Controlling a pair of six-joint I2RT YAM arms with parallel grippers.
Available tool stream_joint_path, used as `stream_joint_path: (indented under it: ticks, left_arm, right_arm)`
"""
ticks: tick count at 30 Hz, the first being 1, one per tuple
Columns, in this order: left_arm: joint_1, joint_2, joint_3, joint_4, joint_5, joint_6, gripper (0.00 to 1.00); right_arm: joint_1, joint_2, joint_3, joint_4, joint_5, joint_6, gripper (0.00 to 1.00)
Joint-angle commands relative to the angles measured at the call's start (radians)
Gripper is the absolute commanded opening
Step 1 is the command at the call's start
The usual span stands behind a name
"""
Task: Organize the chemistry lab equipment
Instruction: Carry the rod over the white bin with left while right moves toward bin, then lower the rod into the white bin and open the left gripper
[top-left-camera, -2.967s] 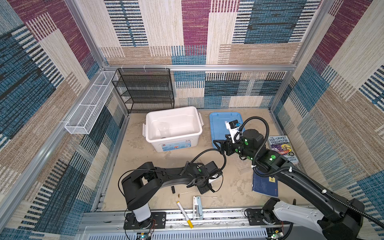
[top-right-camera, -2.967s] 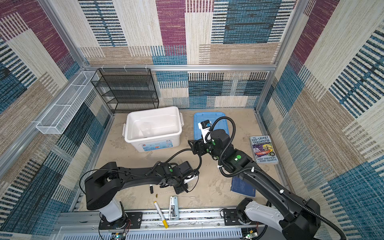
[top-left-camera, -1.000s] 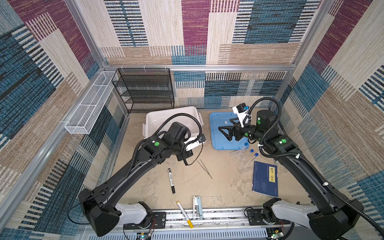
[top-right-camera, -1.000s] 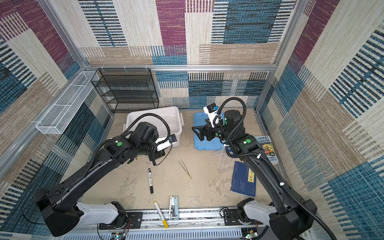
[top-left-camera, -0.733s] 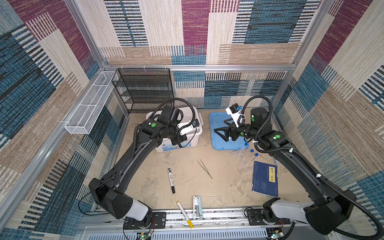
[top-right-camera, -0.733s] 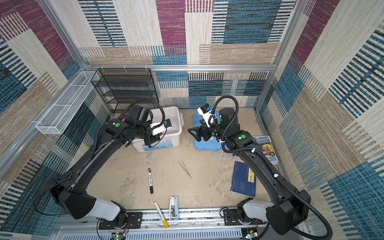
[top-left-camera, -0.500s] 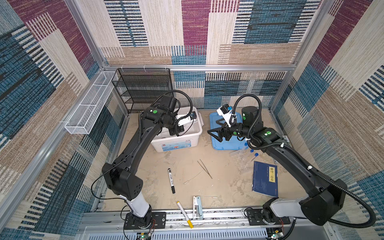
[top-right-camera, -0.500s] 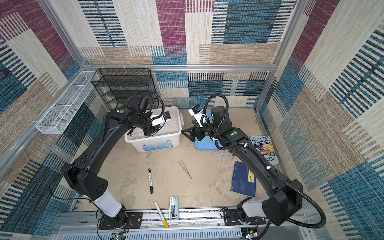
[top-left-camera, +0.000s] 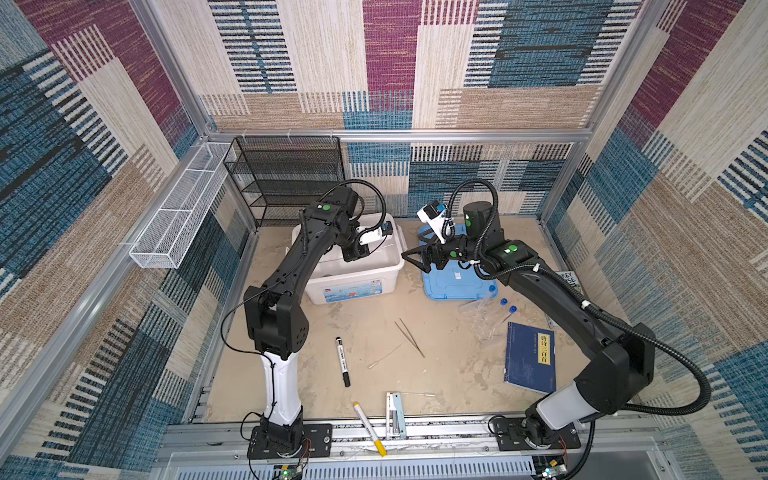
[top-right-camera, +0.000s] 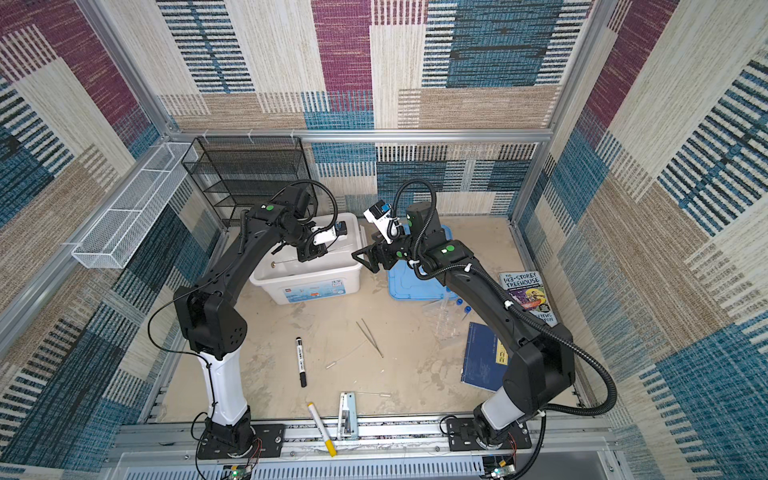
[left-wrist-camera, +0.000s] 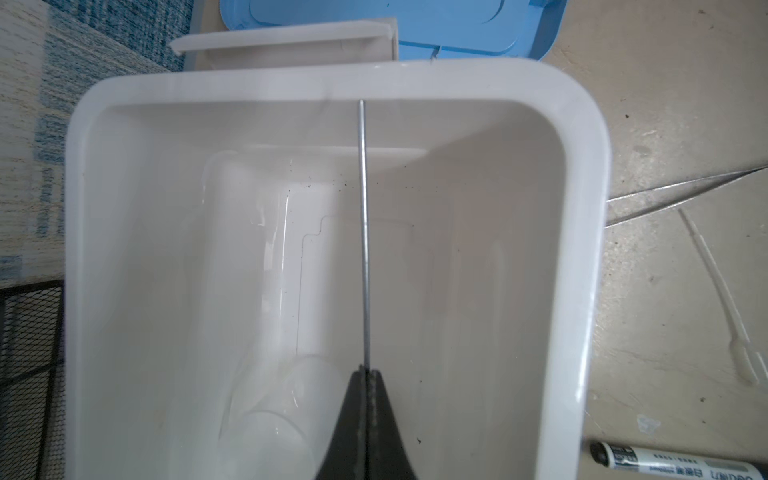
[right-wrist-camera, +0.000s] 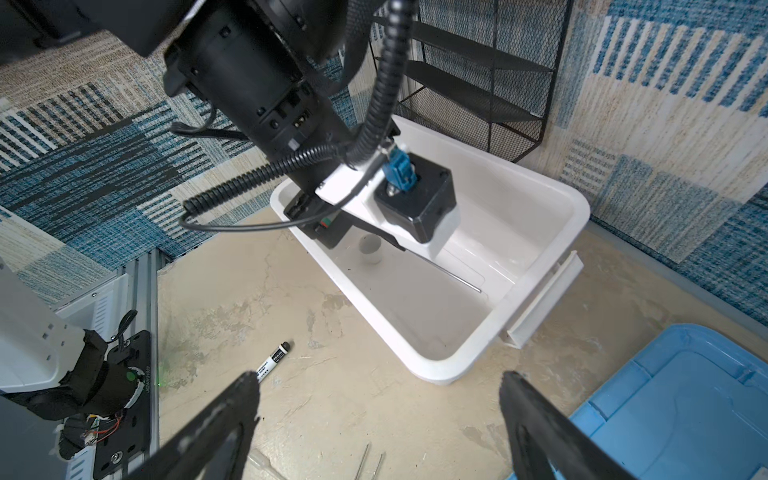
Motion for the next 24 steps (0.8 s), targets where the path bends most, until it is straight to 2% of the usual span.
stream_joint_path:
  ticks: [1, 10, 16, 24]
  left_arm:
    - [0.005, 0.026, -0.013, -0.027, 0.042, 0.004, 0.0]
    - [0.007, 0.066, -0.086, 0.021, 0.093, -0.005, 0.0]
    - [0.011, 0.112, -0.093, 0.021, 0.059, 0.004, 0.0]
    - [0.021, 0.154, -0.14, 0.075, 0.078, -0.021, 0.0]
  right_arm:
    - [0.003, 0.022, 0.021, 0.02, 0.011, -0.008, 0.92]
    - [0.015, 0.072, 0.044, 0.02, 0.057, 0.002, 0.91]
    - [0.022, 0.104, 0.058, 0.014, 0.067, -0.002, 0.91]
    - [0.024, 0.134, 0.048, 0.049, 0.044, -0.023, 0.9]
